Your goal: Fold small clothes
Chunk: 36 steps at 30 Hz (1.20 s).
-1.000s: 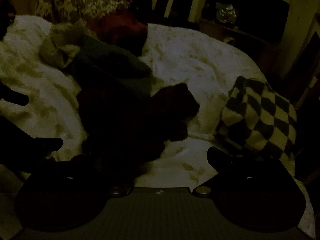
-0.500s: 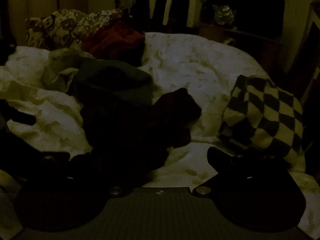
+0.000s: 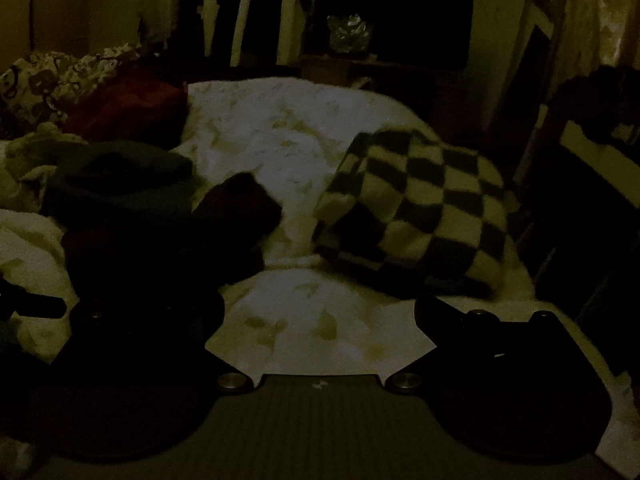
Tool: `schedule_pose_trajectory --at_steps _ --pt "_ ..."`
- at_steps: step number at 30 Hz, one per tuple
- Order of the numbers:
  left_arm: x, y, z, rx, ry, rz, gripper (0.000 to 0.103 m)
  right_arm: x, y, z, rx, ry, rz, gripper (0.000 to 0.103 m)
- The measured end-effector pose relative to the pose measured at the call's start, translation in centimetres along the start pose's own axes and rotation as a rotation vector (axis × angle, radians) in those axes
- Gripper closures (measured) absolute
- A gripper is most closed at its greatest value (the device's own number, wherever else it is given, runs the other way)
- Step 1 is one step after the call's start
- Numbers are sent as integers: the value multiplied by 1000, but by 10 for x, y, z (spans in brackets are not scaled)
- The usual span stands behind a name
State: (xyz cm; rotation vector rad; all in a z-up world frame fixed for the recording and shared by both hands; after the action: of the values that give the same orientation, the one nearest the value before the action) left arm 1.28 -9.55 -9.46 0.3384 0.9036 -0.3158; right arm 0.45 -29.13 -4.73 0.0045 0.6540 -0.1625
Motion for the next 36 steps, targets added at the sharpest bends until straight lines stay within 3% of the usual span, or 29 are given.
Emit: schedule_pose_trajectory --at_steps 8,10,13,16,20,24,27,29,32,36 --pt "-7 41 -18 -136 -3 153 0 11 27 -9 -24 6 113 0" --pt "-12 48 -19 -149 -15 160 0 12 33 -9 -23 0 144 0" --pt "-31 59 -6 -102 -91 204 0 13 41 -1 -34 -3 212 0" --pt "-43 75 11 46 -168 274 0 16 44 10 -53 -2 234 0" --pt "-36 101 23 188 -128 228 0 24 43 21 -30 8 285 0" --pt "-30 144 42 123 -130 165 10 34 54 30 -36 -2 348 0" --pt "-19 159 53 68 -113 73 15 46 72 47 -18 3 427 0" --pt "-7 163 56 100 -97 75 24 52 86 58 -22 -10 458 0" --pt "14 172 58 124 -63 124 24 67 101 67 -41 -11 468 0" --pt "29 172 67 153 -58 118 26 93 102 66 -39 39 476 0"
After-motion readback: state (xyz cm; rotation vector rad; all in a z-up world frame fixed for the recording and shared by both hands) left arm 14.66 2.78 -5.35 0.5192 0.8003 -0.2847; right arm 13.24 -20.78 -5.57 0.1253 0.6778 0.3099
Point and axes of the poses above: each gripper's, at about its wrist camera, not at the fingertips, and x roughly the way its jaws point, y to its left, z to its top, the point moved 5 cm from there along x, roughly the way its jaws point, and after that the axes turned 1 degree about -z, right-handed, at the moved point
